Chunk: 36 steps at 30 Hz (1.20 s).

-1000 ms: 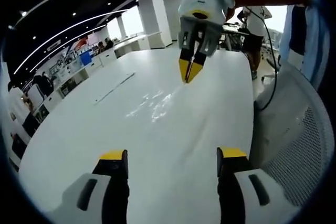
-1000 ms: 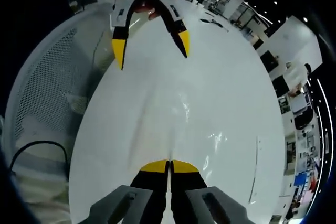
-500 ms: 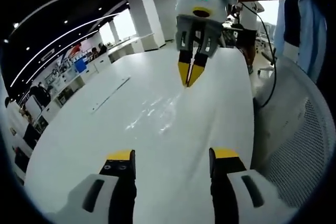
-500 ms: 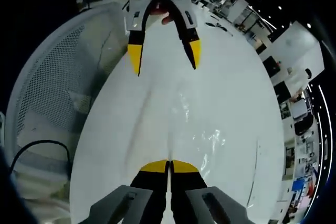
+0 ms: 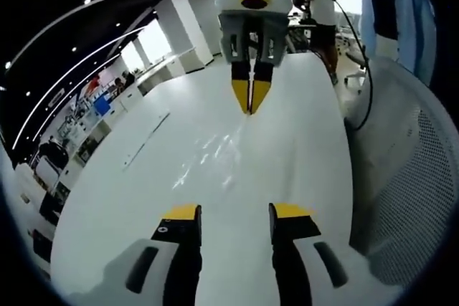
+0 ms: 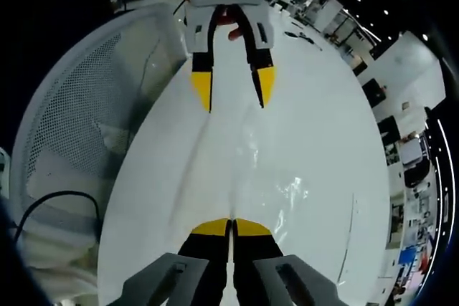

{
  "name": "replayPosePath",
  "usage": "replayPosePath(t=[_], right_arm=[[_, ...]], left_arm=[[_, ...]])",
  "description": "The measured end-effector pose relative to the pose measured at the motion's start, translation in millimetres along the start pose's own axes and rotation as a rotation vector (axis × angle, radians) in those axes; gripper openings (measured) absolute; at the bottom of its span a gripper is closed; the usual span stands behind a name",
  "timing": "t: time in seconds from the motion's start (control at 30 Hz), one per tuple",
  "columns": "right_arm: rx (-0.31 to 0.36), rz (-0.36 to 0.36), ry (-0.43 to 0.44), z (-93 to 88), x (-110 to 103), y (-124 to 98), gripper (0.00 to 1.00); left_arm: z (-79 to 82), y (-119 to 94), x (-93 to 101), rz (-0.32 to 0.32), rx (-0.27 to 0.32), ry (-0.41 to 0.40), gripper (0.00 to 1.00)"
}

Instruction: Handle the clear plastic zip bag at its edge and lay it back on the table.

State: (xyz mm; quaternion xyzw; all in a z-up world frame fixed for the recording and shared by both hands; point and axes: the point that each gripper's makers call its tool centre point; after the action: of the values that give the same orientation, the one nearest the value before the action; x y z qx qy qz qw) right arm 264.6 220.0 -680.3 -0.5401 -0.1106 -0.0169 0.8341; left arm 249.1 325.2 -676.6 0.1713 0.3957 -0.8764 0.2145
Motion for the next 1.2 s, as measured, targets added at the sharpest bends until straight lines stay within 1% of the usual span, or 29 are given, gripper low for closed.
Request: replayPosePath(t=[0.23,0.3,0.4,0.43,0.53,0.57,0.63,0.73,0.83,1.0,1.1,1.2], right_arm=[[-0.005,0.002,-0.021,0.9,-1,-1,0.0],[-0.002,0.005,-0.017,1.5,-2,-2,0.0],[-0.004,0.012,-0.026,1.4,-4,-3,0.0],[-0.003,0.005,-0.054,1.9,-3,-3,0.0],[0.002,0.023,-0.04,2.4,-7,-3,0.0],[0.001,0.019,-0.043,2.2,-7,-3,0.0],[-0.002,0.019,-0.045,1.5,-8,-4,0.0],[0.005,0.021,-0.038,2.1,-9,-4,0.0],[0.007,0.025,-0.04,1.4,-10,-5,0.0],[0.013,0.029,-0.032,0.8,-11,-5,0.0],[0.015,0.033,-0.023,0.4,-11,-5,0.0],[0.014,0.033,-0.016,0.3,-10,-5,0.0]], left_arm=[[-3.8,4,-0.1,-0.013,-0.009,0.032,0.29],[-0.6,5,0.4,-0.009,-0.011,0.048,0.28],[2.1,6,1.1,-0.008,-0.011,0.075,0.23],[2.6,7,1.3,-0.01,-0.01,0.078,0.22],[3.4,9,1.3,-0.014,-0.003,0.079,0.21],[3.6,11,2.0,-0.018,-0.001,0.081,0.21],[3.1,13,4.1,-0.028,-0.008,0.101,0.18],[2.8,14,7.0,-0.044,-0.004,0.104,0.15],[2.0,16,6.9,-0.048,-0.008,0.128,0.1],[5.8,15,5.3,-0.049,-0.001,0.136,0.06],[6.9,14,3.9,-0.053,0.002,0.127,0.03],[7.9,13,1.9,-0.051,0.005,0.125,0.02]])
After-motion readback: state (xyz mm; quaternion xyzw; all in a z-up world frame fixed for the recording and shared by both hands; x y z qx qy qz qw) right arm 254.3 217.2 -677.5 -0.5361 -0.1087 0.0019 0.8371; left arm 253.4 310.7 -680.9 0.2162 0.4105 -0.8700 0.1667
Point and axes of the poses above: the point that each gripper's makers call its tool centre point, and the gripper's own axes: y roughly forward along the fingers, x roughly to its right, z roughly out of its top, and after that the axes turned 14 degrees about y, right-handed
